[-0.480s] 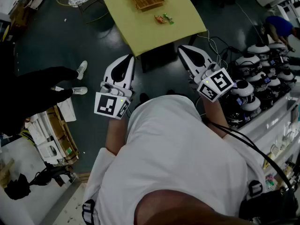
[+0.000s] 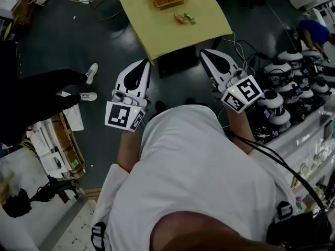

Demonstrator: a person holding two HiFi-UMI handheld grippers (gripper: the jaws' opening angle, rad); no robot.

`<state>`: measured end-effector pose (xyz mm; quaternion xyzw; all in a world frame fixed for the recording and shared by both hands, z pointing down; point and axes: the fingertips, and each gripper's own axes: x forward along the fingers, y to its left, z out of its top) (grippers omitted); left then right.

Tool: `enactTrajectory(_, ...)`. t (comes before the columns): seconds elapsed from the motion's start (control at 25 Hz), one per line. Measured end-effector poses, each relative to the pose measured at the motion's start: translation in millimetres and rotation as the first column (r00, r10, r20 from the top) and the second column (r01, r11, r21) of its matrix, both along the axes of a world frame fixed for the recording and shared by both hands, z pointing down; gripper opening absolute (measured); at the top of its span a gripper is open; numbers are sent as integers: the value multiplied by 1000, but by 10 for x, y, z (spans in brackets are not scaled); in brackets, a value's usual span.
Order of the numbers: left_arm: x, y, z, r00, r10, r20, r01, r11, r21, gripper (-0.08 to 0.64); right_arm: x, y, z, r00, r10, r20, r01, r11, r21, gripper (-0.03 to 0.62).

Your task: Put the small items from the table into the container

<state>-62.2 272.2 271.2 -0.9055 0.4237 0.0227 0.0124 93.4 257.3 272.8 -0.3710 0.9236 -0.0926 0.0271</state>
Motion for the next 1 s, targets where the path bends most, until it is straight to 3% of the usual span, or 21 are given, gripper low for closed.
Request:
enactTrajectory(0.52, 277, 120, 76, 1000, -27, -3, 26, 1000, -12, 8, 245, 59, 101, 998, -40, -40, 40, 999, 5, 17)
enactTrajectory(0.84, 1034, 81, 224, 998, -64, -8, 64, 998, -14, 8, 1052, -14, 313, 996, -76, -37, 75, 997, -15, 17)
enactTrajectory(1.0, 1065, 150, 206, 997, -82, -8, 82, 997, -5, 8, 1112, 39, 357, 994, -101, -44, 100, 995, -21, 17)
